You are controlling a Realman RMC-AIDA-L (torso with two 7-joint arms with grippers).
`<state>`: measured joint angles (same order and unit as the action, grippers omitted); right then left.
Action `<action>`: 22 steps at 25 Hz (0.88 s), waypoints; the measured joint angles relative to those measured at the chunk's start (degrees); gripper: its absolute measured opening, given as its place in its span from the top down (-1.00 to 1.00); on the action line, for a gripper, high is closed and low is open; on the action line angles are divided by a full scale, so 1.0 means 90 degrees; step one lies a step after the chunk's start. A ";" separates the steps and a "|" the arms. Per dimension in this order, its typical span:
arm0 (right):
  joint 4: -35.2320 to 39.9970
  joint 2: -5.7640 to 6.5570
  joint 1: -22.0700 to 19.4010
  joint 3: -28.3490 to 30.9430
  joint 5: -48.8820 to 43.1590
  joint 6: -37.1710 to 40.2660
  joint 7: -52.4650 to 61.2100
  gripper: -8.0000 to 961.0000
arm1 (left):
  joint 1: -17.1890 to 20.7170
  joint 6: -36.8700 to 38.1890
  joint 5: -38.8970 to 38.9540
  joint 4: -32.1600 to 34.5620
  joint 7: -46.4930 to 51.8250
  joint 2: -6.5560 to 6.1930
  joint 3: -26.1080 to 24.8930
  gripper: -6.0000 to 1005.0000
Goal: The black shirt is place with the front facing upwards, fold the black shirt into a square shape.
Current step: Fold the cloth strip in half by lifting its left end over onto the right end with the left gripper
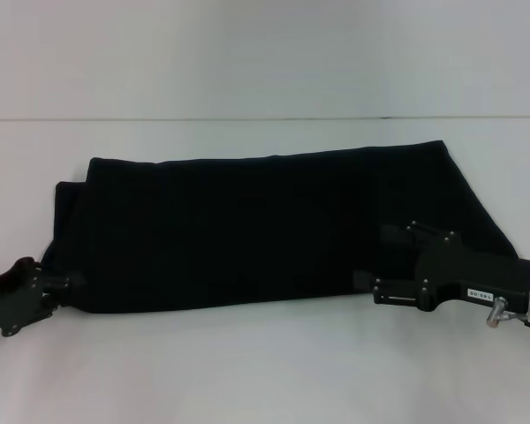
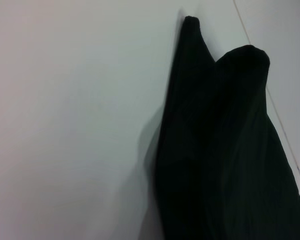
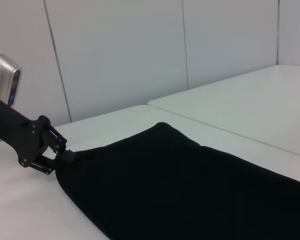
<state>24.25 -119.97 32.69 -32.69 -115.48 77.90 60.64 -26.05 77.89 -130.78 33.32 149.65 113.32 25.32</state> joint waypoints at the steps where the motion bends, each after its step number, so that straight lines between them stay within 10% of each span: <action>1: 0.0000 0.0000 0.0006 0.0000 0.0000 0.0002 0.0000 -0.97 | 0.0000 -0.0009 0.0000 -0.0008 0.0010 0.0001 0.0011 0.27; 16: 0.0000 0.0008 -0.0027 0.0000 0.0100 0.0035 0.0000 -0.97 | 0.0036 -0.0150 0.0060 -0.0011 -0.0103 -0.0006 -0.0191 0.96; 22: 0.0000 0.0026 -0.0091 0.0000 0.0279 0.0002 0.0007 -0.97 | 0.0025 -0.0457 0.0070 -0.0004 -0.0338 -0.0243 -0.0789 0.97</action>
<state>24.25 -119.73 31.86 -32.69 -112.97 77.91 60.71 -25.83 73.78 -130.15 33.29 146.61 111.14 18.22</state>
